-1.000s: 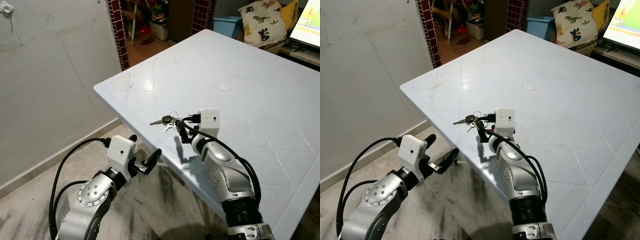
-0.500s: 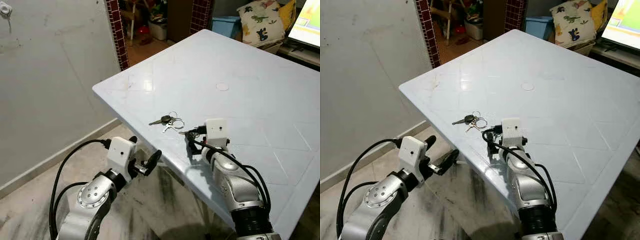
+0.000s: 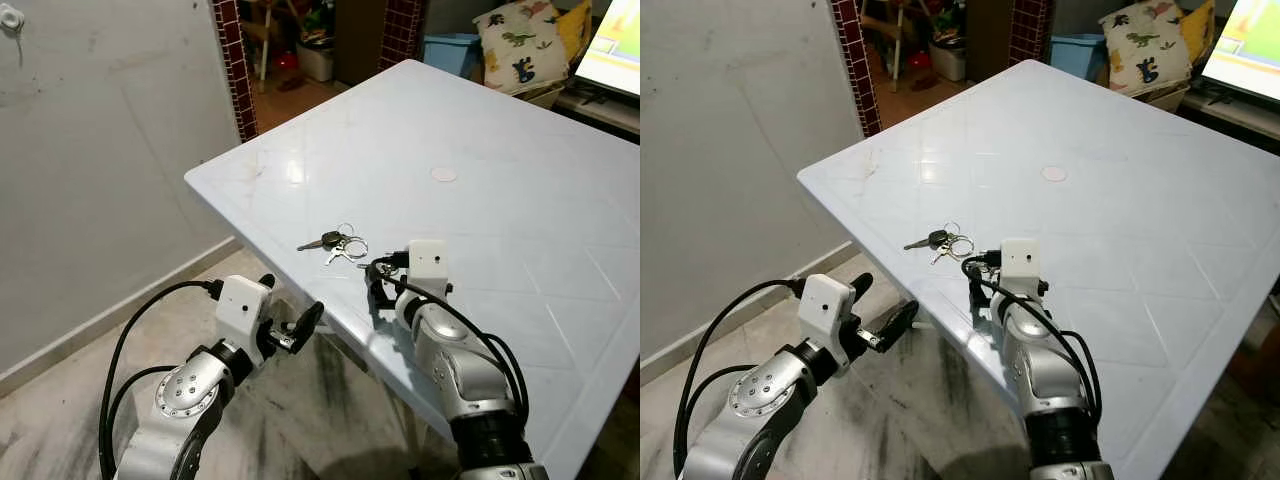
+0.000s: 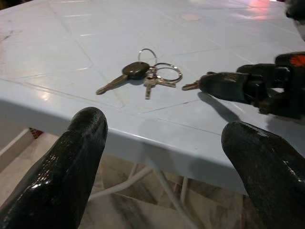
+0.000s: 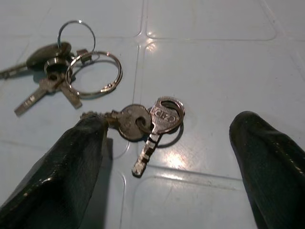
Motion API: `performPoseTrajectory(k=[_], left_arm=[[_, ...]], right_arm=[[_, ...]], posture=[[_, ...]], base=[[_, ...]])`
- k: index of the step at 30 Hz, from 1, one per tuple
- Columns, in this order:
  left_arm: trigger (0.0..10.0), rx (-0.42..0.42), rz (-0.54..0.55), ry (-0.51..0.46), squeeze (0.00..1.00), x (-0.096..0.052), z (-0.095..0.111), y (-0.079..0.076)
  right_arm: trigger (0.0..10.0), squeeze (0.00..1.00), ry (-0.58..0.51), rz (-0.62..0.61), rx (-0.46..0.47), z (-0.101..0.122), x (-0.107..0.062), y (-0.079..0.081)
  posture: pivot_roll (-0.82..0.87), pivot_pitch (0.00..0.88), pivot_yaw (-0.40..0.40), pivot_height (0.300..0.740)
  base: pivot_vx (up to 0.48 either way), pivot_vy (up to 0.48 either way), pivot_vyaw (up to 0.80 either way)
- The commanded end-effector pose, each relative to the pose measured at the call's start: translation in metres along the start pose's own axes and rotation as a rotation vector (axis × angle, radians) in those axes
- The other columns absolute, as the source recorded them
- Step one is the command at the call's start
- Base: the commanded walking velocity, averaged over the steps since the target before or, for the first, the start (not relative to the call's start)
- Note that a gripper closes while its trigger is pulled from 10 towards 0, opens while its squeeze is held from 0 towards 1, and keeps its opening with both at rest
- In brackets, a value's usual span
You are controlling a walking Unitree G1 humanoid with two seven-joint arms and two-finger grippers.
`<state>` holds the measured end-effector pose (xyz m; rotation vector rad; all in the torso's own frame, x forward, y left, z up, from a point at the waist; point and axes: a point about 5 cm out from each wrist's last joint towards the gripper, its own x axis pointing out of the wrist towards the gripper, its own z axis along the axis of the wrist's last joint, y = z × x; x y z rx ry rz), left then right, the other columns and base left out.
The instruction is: Hang keys on a hook
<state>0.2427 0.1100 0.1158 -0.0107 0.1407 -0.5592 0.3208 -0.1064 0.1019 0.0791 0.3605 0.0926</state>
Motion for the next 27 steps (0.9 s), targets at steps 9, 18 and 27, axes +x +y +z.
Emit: performPoseTrajectory(k=[9,18,27], left_arm=[[10.0,0.007,0.011,0.015,0.00,-0.003,-0.002,0.000],[10.0,0.007,0.012,0.013,0.00,-0.003,-0.001,0.000],[10.0,0.009,0.014,0.013,0.00,-0.002,-0.001,0.000]], right_arm=[[0.0,0.00,0.127,0.017,0.062,-0.021,0.005,0.007],[0.0,0.00,0.107,0.037,0.041,-0.019,0.004,0.012],[0.0,0.00,0.072,0.070,-0.001,-0.012,0.000,0.016]], posture=[[0.07,0.088,0.026,0.740],[0.07,0.089,0.023,0.740],[0.06,0.090,0.026,0.740]], base=[[0.000,0.000,0.00],[0.000,0.000,0.00],[0.000,0.000,0.00]])
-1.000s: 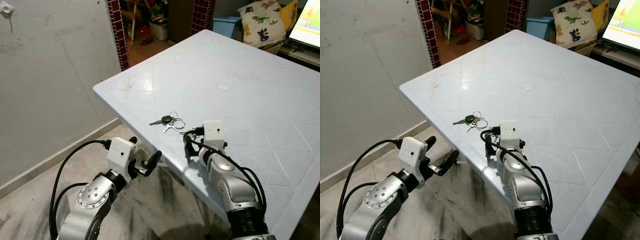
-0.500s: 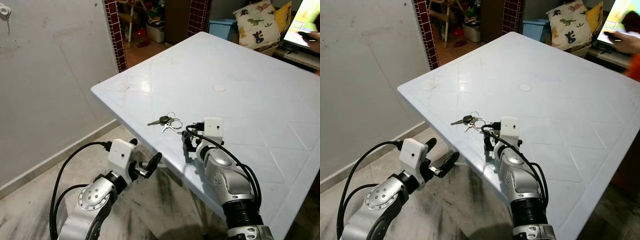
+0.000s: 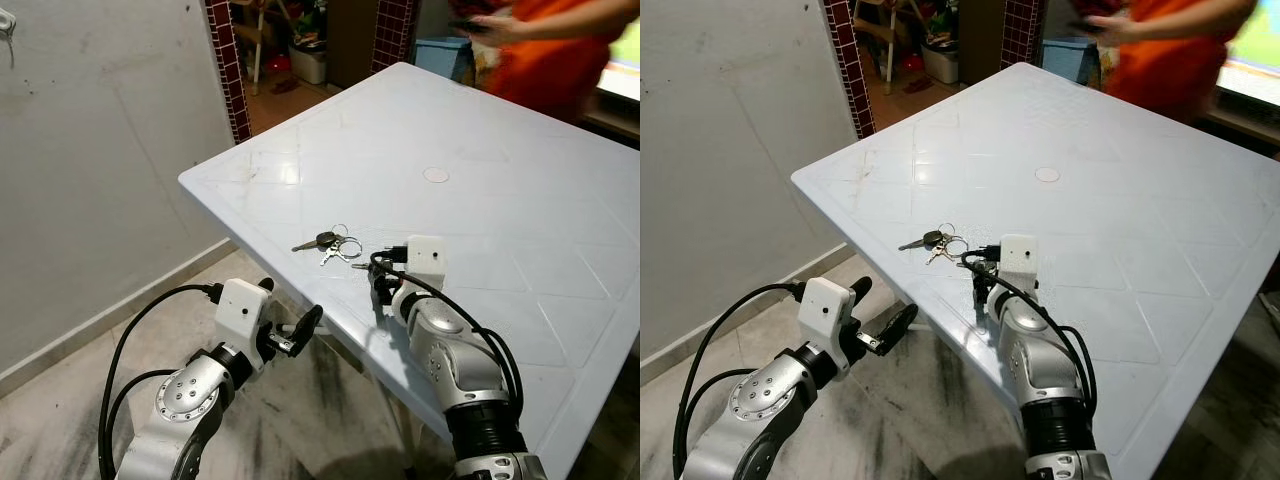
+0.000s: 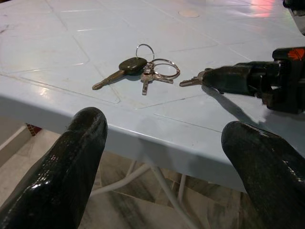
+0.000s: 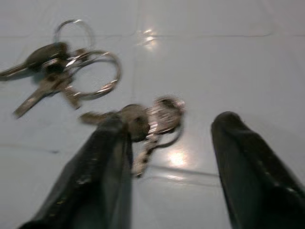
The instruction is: Hang keys on a hook
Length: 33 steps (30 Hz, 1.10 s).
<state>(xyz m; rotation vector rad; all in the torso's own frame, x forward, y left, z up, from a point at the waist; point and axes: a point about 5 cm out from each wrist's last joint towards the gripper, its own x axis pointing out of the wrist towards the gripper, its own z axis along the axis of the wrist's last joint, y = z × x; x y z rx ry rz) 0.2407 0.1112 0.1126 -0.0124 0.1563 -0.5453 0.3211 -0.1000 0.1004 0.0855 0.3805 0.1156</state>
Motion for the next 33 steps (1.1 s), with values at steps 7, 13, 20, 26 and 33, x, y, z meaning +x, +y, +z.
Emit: performPoseTrajectory(k=[7,13,20,26,33], left_arm=[[10.0,0.013,-0.002,-0.001,0.00,0.001,0.002,-0.001],[10.0,0.015,-0.001,-0.003,0.00,0.001,0.002,-0.001],[10.0,0.015,-0.001,-0.002,0.00,0.001,0.002,-0.001],[10.0,0.018,0.001,-0.003,0.00,0.001,0.002,0.000],[10.0,0.023,0.006,-0.004,0.00,0.001,0.002,0.000]], right_arm=[[0.0,0.00,0.056,0.066,-0.014,-0.013,-0.006,0.010],[0.0,0.00,0.059,0.047,-0.016,-0.014,-0.006,0.006],[0.0,0.00,0.055,0.025,-0.022,-0.014,-0.005,0.002],[0.0,0.00,0.045,0.006,-0.021,-0.013,-0.003,-0.001],[0.0,0.00,-0.041,-0.013,-0.002,0.000,-0.001,-0.005]], posture=[[0.06,0.090,0.026,0.740],[0.06,0.091,0.027,0.740],[0.06,0.091,0.027,0.740],[0.07,0.088,0.027,0.740],[0.07,0.084,0.025,0.740]], base=[[0.000,0.000,0.00],[0.000,0.000,0.00],[0.000,0.000,0.00],[0.000,0.000,0.00],[0.000,0.000,0.00]])
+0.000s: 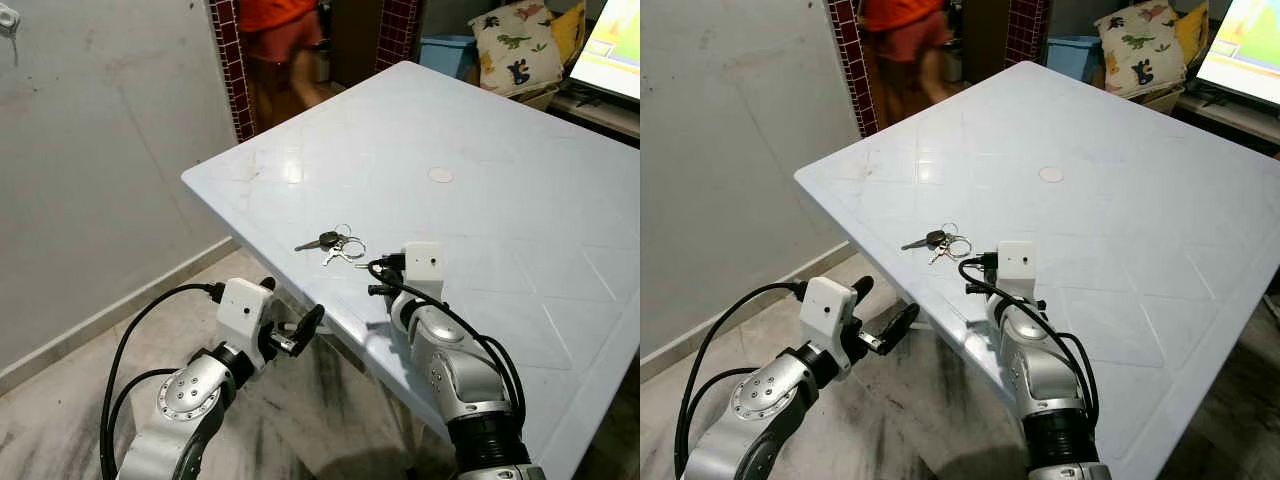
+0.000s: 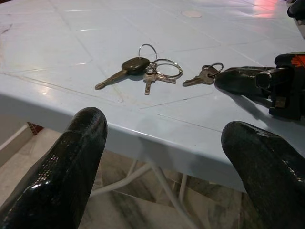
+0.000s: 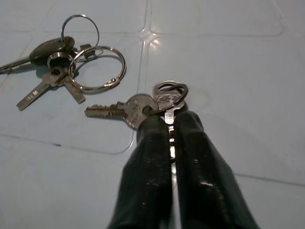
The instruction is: Hang keys on a hook
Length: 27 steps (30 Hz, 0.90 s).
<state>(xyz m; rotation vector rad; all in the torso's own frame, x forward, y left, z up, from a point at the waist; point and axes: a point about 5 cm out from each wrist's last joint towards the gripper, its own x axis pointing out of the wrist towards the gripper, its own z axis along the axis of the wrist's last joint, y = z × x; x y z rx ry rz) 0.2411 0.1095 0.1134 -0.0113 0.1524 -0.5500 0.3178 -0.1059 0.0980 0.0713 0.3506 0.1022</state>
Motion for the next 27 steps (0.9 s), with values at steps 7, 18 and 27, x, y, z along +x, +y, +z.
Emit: performPoseTrajectory(k=[7,18,27], left_arm=[[10.0,0.025,0.009,-0.003,0.00,0.001,0.002,0.001],[10.0,0.030,0.015,-0.008,0.00,0.002,0.002,0.002],[10.0,0.031,0.011,-0.008,0.00,0.002,0.003,0.002]], right_arm=[[0.0,0.00,-0.059,-0.002,0.010,0.012,0.003,-0.001],[0.0,0.00,-0.107,0.002,0.014,0.018,0.004,0.000],[10.0,1.00,-0.146,0.092,-0.041,0.018,0.001,0.016]], posture=[[0.07,0.079,0.024,0.740],[0.07,0.075,0.026,0.740],[0.07,0.077,0.031,0.740]], base=[[0.000,0.000,0.00],[0.000,0.000,0.00],[0.000,0.000,0.00]])
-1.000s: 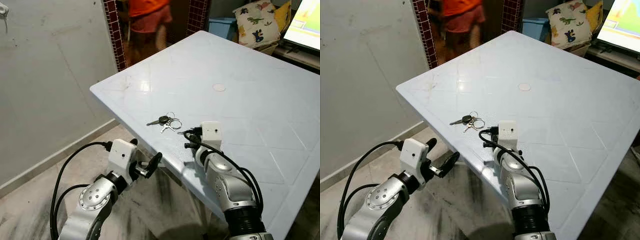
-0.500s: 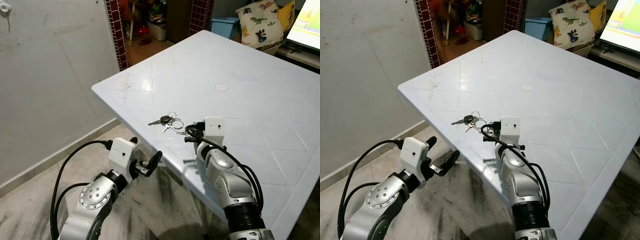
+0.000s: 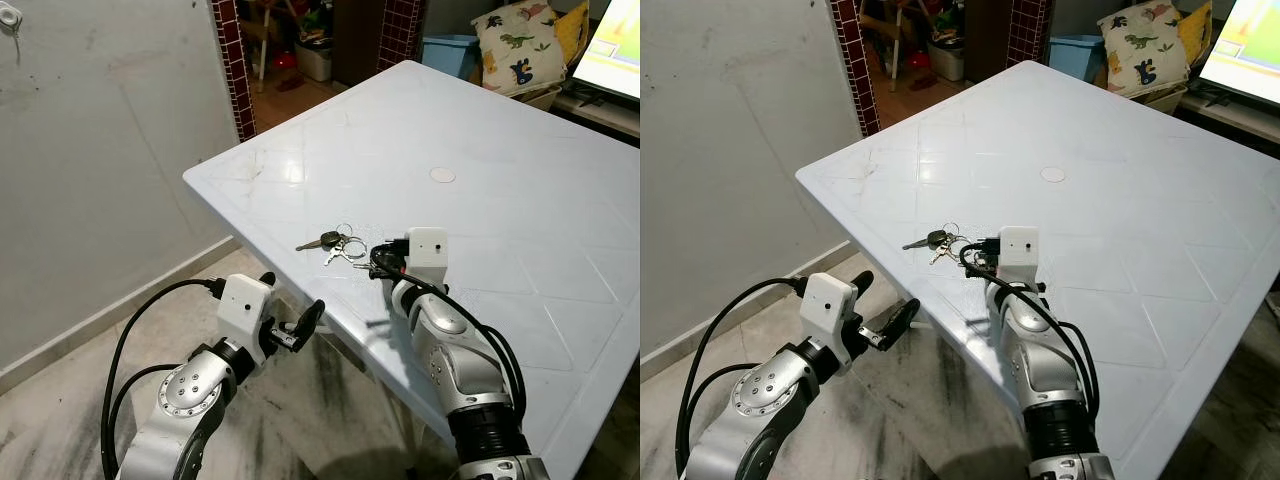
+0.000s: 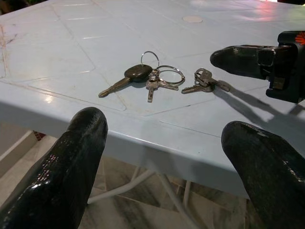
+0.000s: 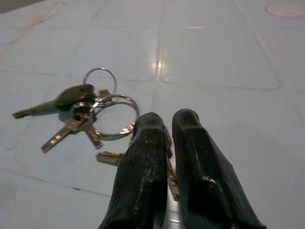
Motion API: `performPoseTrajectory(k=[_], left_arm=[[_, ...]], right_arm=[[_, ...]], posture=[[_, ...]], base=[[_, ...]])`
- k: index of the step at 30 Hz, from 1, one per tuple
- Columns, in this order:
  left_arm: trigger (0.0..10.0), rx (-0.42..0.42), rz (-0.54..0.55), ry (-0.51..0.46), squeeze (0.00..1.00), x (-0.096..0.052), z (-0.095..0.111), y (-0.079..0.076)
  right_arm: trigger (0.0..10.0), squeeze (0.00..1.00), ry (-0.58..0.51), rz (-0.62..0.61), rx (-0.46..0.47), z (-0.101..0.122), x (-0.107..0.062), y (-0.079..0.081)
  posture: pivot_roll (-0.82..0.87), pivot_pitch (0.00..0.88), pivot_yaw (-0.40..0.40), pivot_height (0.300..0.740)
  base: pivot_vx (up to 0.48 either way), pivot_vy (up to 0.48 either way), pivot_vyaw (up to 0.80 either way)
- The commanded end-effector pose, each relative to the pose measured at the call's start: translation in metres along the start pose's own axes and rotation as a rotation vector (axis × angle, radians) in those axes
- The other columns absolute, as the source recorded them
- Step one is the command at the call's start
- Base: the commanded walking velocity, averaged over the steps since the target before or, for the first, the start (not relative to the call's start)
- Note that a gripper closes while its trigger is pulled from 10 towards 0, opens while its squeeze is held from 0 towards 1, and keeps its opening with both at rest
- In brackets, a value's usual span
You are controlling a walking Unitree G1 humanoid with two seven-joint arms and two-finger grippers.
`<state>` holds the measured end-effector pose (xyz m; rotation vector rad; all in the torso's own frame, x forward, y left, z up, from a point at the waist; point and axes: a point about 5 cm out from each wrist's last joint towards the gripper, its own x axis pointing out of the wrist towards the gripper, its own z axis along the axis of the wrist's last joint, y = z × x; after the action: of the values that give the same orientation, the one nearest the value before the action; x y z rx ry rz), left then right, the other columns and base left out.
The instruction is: Hang keys on a hook
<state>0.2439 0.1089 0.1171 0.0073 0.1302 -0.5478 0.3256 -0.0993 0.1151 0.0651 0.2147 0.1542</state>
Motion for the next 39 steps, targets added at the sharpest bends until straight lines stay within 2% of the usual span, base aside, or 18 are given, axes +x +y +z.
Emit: performPoseTrajectory(k=[1,4,6,18,24,25,26,27,35,36,37,39], left_arm=[[10.0,0.008,0.007,0.008,0.00,0.000,-0.001,0.001],[10.0,0.008,0.005,0.003,0.00,0.001,0.000,0.001],[10.0,0.008,0.005,0.002,0.00,0.001,0.000,0.000],[10.0,0.011,0.002,0.003,0.00,-0.001,0.001,0.000],[10.0,0.010,0.000,0.004,0.00,-0.001,0.001,-0.001],[10.0,0.010,-0.001,0.004,0.00,-0.001,0.001,-0.001],[10.0,0.011,-0.001,0.005,0.00,-0.001,0.001,-0.001],[10.0,0.011,-0.001,0.005,0.00,-0.001,0.001,-0.001],[10.0,0.011,-0.001,0.005,0.00,-0.001,0.001,-0.001],[10.0,0.011,-0.001,0.006,0.00,-0.002,0.001,-0.001],[10.0,0.012,0.000,0.007,0.00,-0.002,0.001,-0.001],[10.0,0.011,0.001,0.007,0.00,-0.002,0.001,-0.001]], right_arm=[[10.0,1.00,-0.015,0.048,-0.019,0.000,-0.001,0.011],[10.0,1.00,-0.041,0.074,-0.075,-0.001,-0.001,0.017],[10.0,1.00,-0.036,0.068,-0.078,-0.004,0.000,0.017],[10.0,1.00,-0.005,0.005,-0.133,-0.013,0.008,0.004],[10.0,1.00,0.034,0.005,-0.142,-0.020,0.010,0.005],[10.0,0.67,0.034,0.006,-0.139,-0.021,0.010,0.006],[10.0,0.15,0.033,0.008,-0.140,-0.021,0.011,0.006],[10.0,0.00,0.034,0.009,-0.141,-0.021,0.011,0.007],[10.0,0.00,0.034,0.009,-0.141,-0.021,0.011,0.007],[2.5,0.00,0.052,0.001,-0.140,-0.025,0.012,0.006],[0.0,0.00,0.072,-0.003,-0.133,-0.029,0.012,0.005],[0.0,0.00,0.079,-0.004,-0.132,-0.030,0.012,0.005]], posture=[[0.07,0.077,0.031,0.740],[0.07,0.078,0.032,0.740],[0.07,0.078,0.032,0.740],[0.08,0.089,0.035,0.740],[0.08,0.092,0.037,0.740],[0.08,0.093,0.037,0.740],[0.08,0.093,0.037,0.740],[0.08,0.093,0.037,0.740],[0.08,0.093,0.037,0.740],[0.09,0.096,0.037,0.740],[0.09,0.096,0.037,0.740],[0.09,0.096,0.037,0.740]], base=[[0.000,0.000,0.00],[0.000,0.000,0.00],[0.000,0.000,0.00],[0.000,0.000,0.00],[0.000,0.000,0.00],[0.000,0.000,0.00],[0.000,0.000,0.00],[0.000,0.000,0.00],[0.000,0.000,0.00],[0.000,0.000,0.00],[0.000,0.000,0.00],[0.000,0.000,0.00]])
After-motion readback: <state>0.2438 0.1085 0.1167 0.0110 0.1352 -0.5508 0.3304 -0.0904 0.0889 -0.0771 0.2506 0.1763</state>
